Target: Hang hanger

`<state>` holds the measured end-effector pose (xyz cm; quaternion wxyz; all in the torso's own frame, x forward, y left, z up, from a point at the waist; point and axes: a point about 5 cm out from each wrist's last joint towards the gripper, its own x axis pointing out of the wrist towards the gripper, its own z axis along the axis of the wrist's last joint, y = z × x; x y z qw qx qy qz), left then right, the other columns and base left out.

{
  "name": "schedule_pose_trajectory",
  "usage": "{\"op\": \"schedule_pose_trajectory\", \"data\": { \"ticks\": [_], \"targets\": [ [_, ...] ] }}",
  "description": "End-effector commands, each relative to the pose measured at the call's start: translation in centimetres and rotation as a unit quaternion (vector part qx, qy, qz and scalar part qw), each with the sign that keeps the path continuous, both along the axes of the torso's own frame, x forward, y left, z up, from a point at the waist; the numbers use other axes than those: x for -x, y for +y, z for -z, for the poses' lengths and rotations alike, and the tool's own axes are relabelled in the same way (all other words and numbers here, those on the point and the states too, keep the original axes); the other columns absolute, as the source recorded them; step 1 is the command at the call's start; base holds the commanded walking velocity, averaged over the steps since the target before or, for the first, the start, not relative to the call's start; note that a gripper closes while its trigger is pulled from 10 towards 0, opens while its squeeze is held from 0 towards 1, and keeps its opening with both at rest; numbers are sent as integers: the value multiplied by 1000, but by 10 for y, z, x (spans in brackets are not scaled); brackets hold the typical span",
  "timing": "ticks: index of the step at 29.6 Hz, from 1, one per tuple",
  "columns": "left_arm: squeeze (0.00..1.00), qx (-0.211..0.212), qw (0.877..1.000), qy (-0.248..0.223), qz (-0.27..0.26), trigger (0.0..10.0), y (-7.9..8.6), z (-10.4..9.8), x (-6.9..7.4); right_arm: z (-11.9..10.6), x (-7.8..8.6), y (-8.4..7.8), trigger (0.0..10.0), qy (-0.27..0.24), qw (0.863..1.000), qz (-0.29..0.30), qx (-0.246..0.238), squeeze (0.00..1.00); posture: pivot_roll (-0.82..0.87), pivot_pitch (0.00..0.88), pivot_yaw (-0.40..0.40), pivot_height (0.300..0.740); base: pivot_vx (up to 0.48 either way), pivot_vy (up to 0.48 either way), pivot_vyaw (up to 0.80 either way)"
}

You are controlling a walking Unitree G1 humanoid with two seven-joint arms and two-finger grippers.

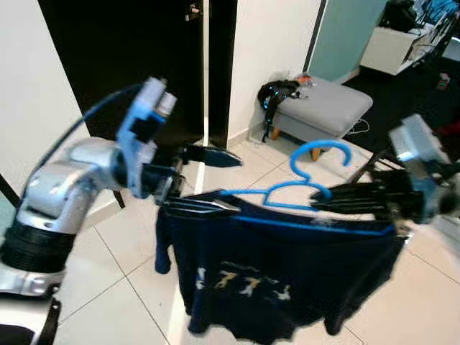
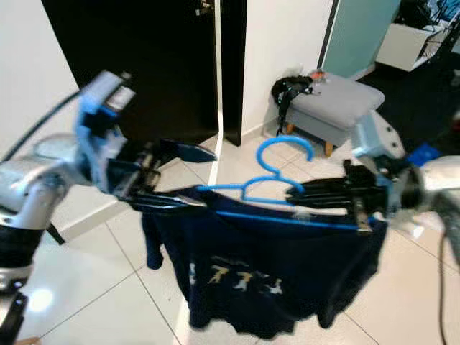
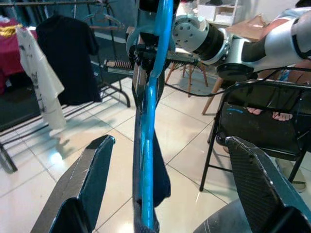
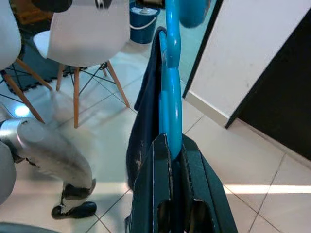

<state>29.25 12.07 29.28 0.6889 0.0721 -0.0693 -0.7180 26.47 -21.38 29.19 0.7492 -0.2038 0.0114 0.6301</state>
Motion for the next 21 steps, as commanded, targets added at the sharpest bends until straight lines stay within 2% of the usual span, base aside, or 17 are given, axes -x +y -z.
{"op": "schedule_pose_trajectory", "data": {
  "ticks": [1,2,6,8,10,14,20,21],
  "targets": [
    [0,-30,999,7,-14,10000,-2,8,-2,-4,0,6,10000,-17,1000,-11,2,0,-46,51,-9,740,0,0,0],
    [0,-44,999,9,-21,10000,-2,13,-3,-4,-1,7,10000,-18,1000,-12,2,0,-46,51,-9,740,0,0,0],
    [0,-50,998,16,-35,10000,-2,15,-6,-4,-3,10,10000,-21,1000,-14,2,0,-49,53,-7,740,0,0,0],
    [0,-70,994,8,-78,10000,-4,21,-16,-2,-6,18,10000,-25,999,-22,-1,0,-48,55,-8,740,0,0,0],
    [0,-78,992,-1,-98,10000,-6,23,-20,-1,-7,22,10000,-25,999,-25,-4,0,-47,55,-8,740,0,0,0],
    [0,-77,988,-8,-135,10000,-10,24,-26,0,-8,27,10000,-25,999,-31,-8,0,-46,57,-12,740,0,0,0],
    [0,-70,985,-9,-160,10000,-13,23,-29,1,-9,29,10000,-24,999,-35,-10,0,-47,57,-14,740,0,0,0],
    [0,-68,984,-10,-165,4275,-15,23,-29,1,-9,30,10000,-23,999,-36,-12,0,-47,57,-16,740,0,0,0]
  ]
}}
